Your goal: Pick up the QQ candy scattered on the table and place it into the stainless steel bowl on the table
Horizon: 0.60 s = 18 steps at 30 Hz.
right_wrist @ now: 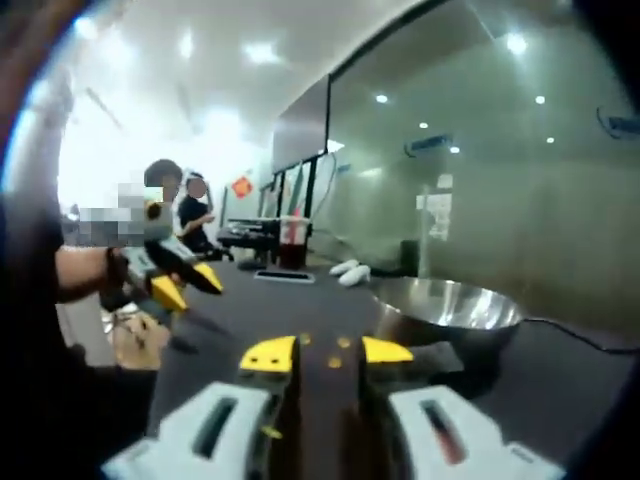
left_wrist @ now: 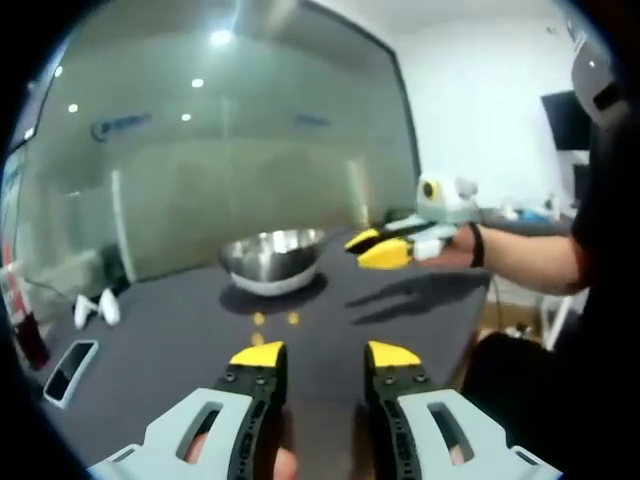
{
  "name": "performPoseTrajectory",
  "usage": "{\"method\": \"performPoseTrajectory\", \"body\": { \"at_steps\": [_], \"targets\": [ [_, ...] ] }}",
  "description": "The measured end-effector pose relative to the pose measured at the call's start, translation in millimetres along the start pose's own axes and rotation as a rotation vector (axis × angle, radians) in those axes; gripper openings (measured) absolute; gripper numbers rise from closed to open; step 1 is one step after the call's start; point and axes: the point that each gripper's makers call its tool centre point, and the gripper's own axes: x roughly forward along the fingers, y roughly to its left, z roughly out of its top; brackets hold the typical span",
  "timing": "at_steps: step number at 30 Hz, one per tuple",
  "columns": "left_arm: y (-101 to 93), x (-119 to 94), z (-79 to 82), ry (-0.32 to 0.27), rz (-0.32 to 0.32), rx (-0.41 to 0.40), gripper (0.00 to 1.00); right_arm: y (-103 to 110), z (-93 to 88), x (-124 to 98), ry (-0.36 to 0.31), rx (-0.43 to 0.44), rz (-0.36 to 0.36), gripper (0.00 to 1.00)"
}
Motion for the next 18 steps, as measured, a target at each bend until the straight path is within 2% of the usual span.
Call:
{"method": "performPoseTrajectory", "body": {
  "at_steps": [4,6,7,14,18],
  "targets": [
    [1.1,1.5,-0.9,0.009,0.002,0.011,0.33,8.9,-14.3,15.4,0.056,0.028,0.024,0.23],
    [1.2,0.8,0.9,0.002,0.004,0.01,0.33,18.4,-28.2,23.7,0.124,0.04,0.076,0.23],
    [1.2,-0.3,2.0,-0.001,0.006,0.009,0.33,20.1,-29.8,29.2,0.127,0.033,0.08,0.25],
    [1.5,-6.4,2.8,-0.008,0.019,0.02,0.33,21.4,-41.8,54.8,0.198,0.052,0.063,0.25],
    [1.0,-9.7,6.9,-0.025,0.01,-0.001,0.33,16.0,-49.3,65.0,0.239,0.026,0.037,0.25]
  ]
}}
